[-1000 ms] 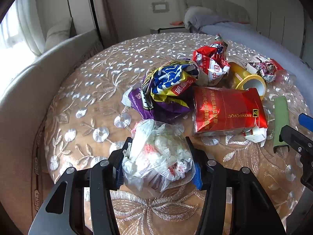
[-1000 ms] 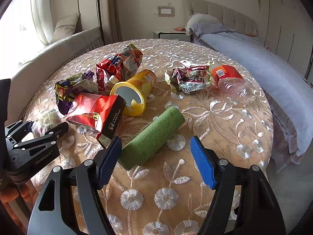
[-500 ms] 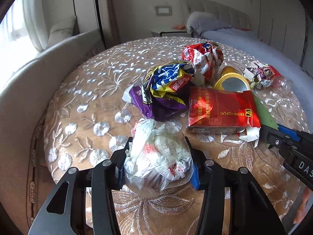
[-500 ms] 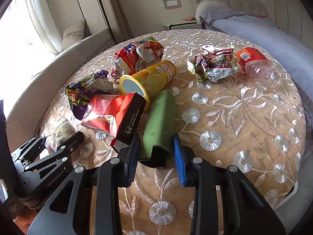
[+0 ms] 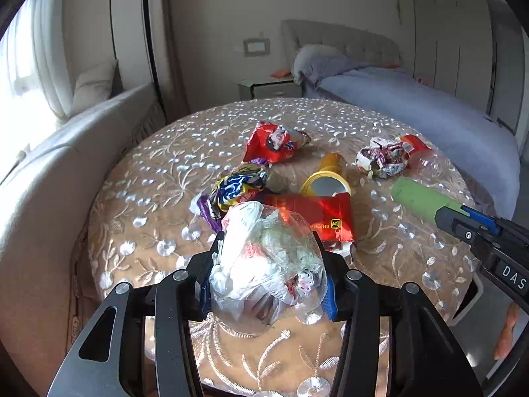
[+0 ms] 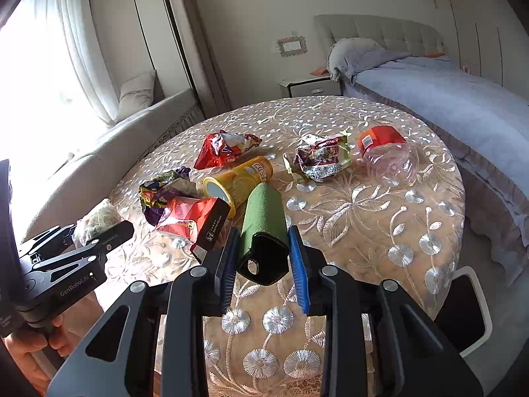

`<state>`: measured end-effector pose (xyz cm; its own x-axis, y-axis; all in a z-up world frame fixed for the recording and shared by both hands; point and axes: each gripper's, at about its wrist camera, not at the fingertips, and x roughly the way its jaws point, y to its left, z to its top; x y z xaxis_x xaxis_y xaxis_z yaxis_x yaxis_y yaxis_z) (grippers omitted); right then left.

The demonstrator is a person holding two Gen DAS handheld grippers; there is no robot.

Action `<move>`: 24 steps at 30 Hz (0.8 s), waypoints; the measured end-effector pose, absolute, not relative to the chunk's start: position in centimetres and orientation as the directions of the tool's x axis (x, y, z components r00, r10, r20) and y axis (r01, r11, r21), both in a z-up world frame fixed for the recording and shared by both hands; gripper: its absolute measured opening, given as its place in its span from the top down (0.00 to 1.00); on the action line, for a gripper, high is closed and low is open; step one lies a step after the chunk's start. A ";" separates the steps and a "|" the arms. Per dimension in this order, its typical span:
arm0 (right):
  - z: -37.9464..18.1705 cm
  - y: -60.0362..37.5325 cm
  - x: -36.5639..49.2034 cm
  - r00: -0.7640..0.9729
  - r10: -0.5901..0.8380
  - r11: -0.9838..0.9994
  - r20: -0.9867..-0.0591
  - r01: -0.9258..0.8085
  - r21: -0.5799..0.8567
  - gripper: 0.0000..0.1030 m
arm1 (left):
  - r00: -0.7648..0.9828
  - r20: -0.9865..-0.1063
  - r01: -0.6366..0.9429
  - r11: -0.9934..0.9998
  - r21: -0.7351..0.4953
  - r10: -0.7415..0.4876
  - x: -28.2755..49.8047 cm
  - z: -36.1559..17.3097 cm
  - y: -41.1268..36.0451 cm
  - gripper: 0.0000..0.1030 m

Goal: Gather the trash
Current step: 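Grasp the clear plastic bag with the left tool while the right tool grasps the green sponge, then carry the plastic bag and green sponge over the white bin with both tools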

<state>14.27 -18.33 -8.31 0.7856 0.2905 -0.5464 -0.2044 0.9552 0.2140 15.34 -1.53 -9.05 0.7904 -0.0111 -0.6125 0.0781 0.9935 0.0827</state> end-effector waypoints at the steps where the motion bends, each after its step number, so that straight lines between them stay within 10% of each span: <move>1: -8.0 -18.8 14.1 0.793 0.286 0.956 -0.538 -0.202 0.212 0.70 | 0.791 -0.612 0.095 0.992 0.082 -0.025 15.3 -8.9 -2.2 0.54; 24: -8.2 -37.1 6.8 0.847 -0.049 0.993 -0.529 0.098 0.064 0.70 | 0.586 -0.708 0.644 0.756 0.114 -0.393 14.6 -12.8 -27.8 0.54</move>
<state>6.79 -37.12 -8.20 0.8470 -0.0494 -0.5293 0.0979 0.9931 0.0640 14.63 -27.76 -12.84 0.5863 -0.3929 -0.7084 0.6445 0.7561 0.1140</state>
